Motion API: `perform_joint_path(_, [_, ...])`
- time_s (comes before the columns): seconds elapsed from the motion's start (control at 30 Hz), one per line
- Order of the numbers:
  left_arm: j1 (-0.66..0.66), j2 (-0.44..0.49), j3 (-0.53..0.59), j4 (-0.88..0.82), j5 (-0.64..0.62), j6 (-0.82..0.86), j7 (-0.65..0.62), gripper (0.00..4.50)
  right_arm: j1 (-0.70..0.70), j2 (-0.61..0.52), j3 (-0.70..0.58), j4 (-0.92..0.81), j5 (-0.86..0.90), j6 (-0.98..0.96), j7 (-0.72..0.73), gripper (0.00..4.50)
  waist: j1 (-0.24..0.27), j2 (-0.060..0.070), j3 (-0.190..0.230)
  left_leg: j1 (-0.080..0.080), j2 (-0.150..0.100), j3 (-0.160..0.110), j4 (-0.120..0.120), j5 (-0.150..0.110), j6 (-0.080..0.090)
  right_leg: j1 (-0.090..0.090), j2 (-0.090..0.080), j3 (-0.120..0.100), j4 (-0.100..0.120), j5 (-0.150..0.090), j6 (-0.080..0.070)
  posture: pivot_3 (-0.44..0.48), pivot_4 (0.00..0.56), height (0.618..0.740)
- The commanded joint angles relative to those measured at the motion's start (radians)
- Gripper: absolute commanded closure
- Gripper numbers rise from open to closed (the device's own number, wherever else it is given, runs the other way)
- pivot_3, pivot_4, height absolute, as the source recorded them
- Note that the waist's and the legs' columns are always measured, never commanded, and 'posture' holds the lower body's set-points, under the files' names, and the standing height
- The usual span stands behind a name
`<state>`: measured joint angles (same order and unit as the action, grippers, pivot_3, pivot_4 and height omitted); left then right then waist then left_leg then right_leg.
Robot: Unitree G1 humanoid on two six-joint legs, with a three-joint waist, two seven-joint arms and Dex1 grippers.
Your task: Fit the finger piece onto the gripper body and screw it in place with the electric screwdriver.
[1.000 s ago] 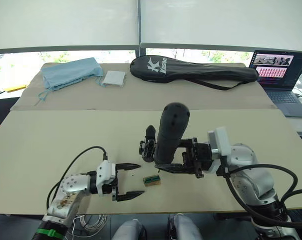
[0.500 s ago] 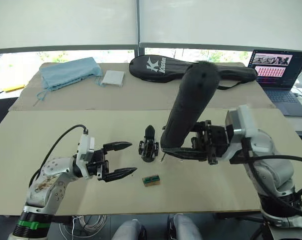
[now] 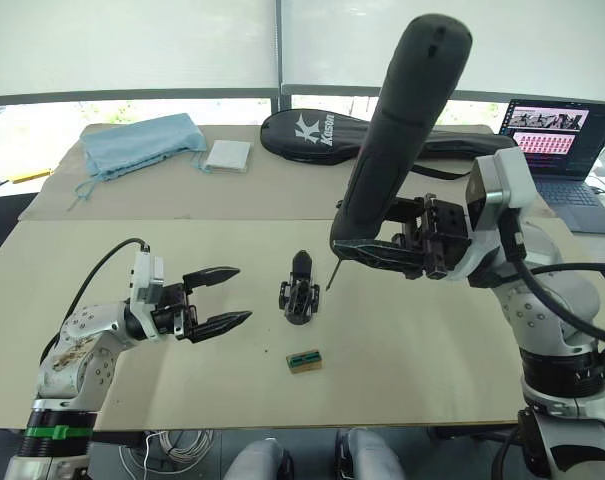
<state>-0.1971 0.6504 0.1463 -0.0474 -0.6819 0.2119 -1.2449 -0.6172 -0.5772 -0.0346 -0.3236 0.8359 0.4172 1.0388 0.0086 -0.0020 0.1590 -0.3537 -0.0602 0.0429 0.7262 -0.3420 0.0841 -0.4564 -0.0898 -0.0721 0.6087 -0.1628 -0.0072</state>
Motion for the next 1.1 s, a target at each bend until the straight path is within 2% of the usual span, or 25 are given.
perform_joint_path(0.03, [-0.024,0.002,0.031,-0.001,0.004,-0.019,0.000,0.00,-0.063,0.011,-0.026,0.014,0.006,-0.012,0.012,2.58,-0.002,0.000,0.000,0.000,0.000,0.000,0.000,0.000,0.000,0.000,0.000,0.000,0.000,0.000,0.000,0.000,0.150,0.740])
perform_joint_path(0.43, [-0.056,-0.024,-0.019,0.005,0.056,-0.007,0.020,0.00,-0.156,0.132,0.053,0.111,-0.065,0.003,-0.026,2.58,-0.013,0.000,0.000,0.000,0.000,0.000,0.000,0.001,-0.002,0.000,0.001,-0.003,0.001,0.000,0.000,0.000,0.150,0.740])
perform_joint_path(0.73, [-0.047,-0.035,-0.059,0.022,0.103,-0.027,-0.017,0.00,-0.178,0.201,0.100,0.129,-0.091,0.055,-0.054,2.58,-0.023,0.001,0.000,0.000,0.000,0.000,-0.001,0.002,-0.004,0.000,0.002,-0.008,0.001,0.000,0.000,0.000,0.150,0.740])
perform_joint_path(1.1, [-0.036,-0.053,-0.071,0.091,0.144,-0.093,-0.056,0.00,-0.165,0.256,0.136,0.175,-0.173,0.008,-0.020,2.58,-0.024,0.001,0.001,0.001,0.000,0.000,-0.002,0.003,-0.006,0.000,0.007,-0.009,0.001,-0.001,-0.001,0.000,0.150,0.740])
